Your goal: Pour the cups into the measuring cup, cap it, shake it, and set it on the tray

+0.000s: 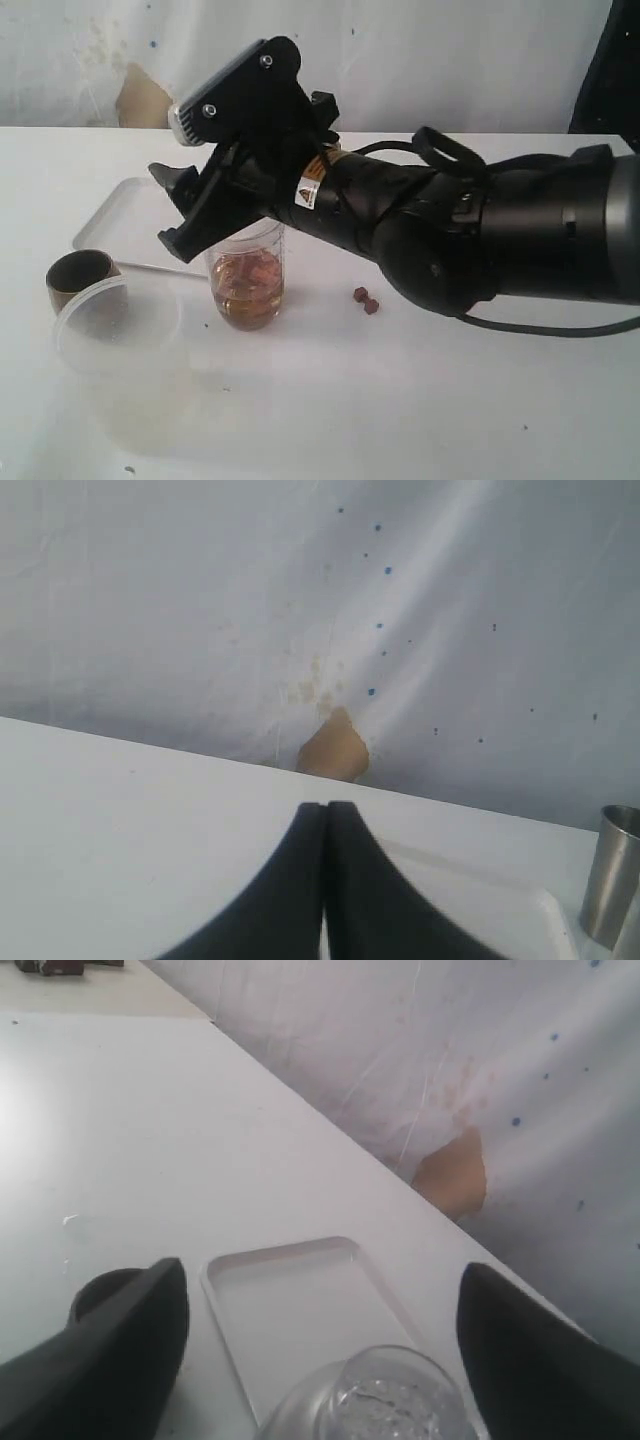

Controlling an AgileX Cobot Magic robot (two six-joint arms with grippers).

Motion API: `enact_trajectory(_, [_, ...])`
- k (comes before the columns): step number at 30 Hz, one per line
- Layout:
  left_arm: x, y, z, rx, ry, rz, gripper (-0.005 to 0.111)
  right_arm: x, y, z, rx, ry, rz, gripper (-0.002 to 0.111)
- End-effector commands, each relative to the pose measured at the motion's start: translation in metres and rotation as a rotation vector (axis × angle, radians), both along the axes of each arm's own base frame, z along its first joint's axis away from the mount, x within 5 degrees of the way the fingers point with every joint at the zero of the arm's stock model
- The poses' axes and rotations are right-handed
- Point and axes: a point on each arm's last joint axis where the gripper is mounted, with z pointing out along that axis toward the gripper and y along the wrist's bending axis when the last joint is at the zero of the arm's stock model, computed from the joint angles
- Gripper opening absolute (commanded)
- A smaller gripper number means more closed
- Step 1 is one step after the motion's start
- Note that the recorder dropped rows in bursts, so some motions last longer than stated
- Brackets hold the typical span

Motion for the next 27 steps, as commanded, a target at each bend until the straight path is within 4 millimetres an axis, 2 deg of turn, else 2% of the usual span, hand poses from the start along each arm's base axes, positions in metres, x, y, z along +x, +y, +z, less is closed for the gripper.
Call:
enact_trajectory(1, [0.000,0.000,-0.001,0.005,-0.010,0.002,0.000,0.002,-0.002,0.002,-0.001,-0.037,-0.015,0.069])
enact_trajectory(5, [0.000,0.000,-0.001,0.005,-0.010,0.002,0.000,0.008,-0.005,-0.003,0.018,-0.036,-0.040,0.069])
enact_trajectory(14, [0.000,0.000,-0.001,0.005,-0.010,0.002,0.000,0.020,0.002,-0.033,0.034,0.009,-0.075,0.067])
enact_trajectory(17, [0.000,0.000,-0.001,0.005,-0.010,0.002,0.000,0.021,0.003,-0.036,0.040,0.000,-0.077,0.056])
enact_trajectory(26, [0.000,0.000,-0.001,0.005,-0.010,0.002,0.000,0.022,0.003,-0.037,0.056,0.017,-0.088,0.000])
enact_trajectory(27, [0.000,0.000,-0.001,0.005,-0.010,0.002,0.000,0.022,0.003,-0.037,0.069,0.025,-0.094,0.000])
